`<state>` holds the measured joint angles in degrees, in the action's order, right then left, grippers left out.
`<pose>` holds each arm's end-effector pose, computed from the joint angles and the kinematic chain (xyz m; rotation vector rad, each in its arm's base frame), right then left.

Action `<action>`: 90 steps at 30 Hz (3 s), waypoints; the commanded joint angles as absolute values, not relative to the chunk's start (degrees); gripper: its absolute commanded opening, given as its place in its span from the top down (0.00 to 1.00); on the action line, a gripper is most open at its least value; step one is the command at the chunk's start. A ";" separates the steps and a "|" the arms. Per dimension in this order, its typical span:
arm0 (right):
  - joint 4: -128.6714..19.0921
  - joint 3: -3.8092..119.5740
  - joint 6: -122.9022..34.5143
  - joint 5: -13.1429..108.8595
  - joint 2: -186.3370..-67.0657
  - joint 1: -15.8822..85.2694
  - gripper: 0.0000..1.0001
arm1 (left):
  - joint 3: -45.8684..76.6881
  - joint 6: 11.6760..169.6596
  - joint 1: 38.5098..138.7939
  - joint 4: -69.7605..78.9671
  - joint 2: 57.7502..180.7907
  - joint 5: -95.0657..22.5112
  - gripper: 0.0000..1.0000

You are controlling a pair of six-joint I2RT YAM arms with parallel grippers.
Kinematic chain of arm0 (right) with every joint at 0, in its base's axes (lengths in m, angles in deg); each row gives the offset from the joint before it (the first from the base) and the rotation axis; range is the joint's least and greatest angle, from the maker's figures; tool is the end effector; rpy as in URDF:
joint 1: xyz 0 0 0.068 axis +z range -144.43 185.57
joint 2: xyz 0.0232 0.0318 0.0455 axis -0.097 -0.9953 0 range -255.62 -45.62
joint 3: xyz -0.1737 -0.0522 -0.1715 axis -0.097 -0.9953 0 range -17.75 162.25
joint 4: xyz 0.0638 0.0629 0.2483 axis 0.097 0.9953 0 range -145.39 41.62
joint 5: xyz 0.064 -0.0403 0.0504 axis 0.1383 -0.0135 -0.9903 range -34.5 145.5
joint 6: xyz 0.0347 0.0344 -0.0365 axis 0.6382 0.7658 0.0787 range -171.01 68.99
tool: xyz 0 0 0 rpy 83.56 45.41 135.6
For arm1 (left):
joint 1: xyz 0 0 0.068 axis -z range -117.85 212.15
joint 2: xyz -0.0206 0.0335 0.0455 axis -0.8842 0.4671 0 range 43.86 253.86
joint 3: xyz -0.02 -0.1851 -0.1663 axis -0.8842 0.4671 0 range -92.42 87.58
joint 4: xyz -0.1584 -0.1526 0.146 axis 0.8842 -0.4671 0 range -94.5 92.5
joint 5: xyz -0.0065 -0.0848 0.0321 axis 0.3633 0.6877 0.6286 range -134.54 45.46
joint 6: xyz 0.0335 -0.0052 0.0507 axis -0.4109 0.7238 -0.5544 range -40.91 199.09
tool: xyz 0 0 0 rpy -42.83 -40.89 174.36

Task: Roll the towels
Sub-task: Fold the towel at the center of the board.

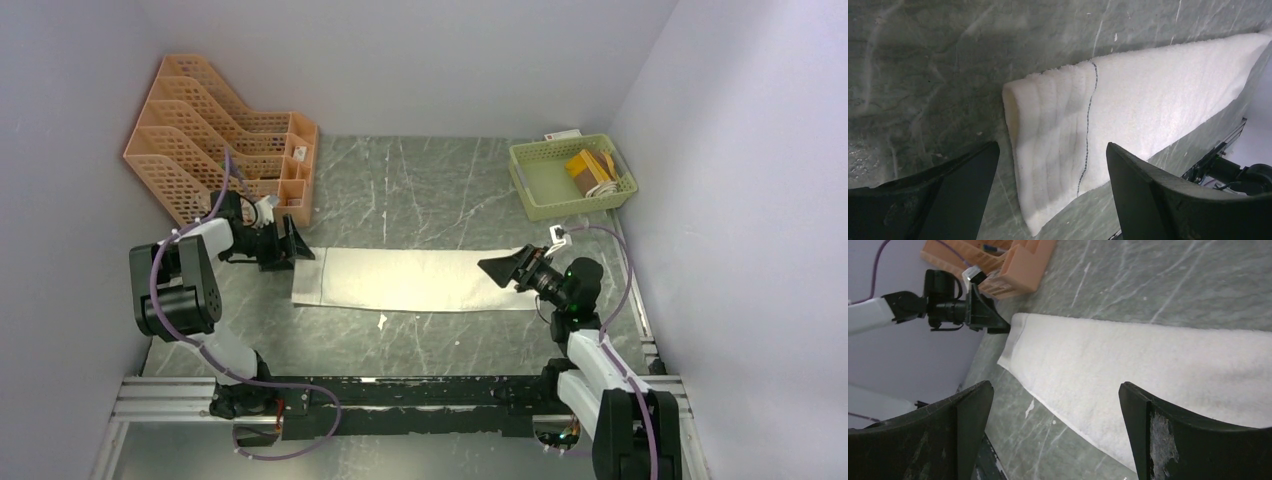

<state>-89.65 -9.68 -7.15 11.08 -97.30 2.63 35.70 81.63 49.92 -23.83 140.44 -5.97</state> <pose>0.1984 0.0218 0.1571 0.1371 1.8330 1.1798 0.3006 0.0360 0.1166 -0.1854 2.6250 -0.8789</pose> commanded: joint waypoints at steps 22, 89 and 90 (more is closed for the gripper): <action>-89.74 -8.56 -12.30 10.13 -97.04 6.79 0.00 | 36.24 80.20 55.02 -27.38 149.57 -5.81 0.15; -54.81 14.07 -20.94 46.86 -115.68 22.63 0.03 | -4.24 106.79 92.53 -66.75 144.49 -76.63 0.93; -53.31 14.60 -20.54 48.76 -114.79 22.61 0.02 | -6.53 108.35 94.96 -68.01 146.56 -77.41 0.93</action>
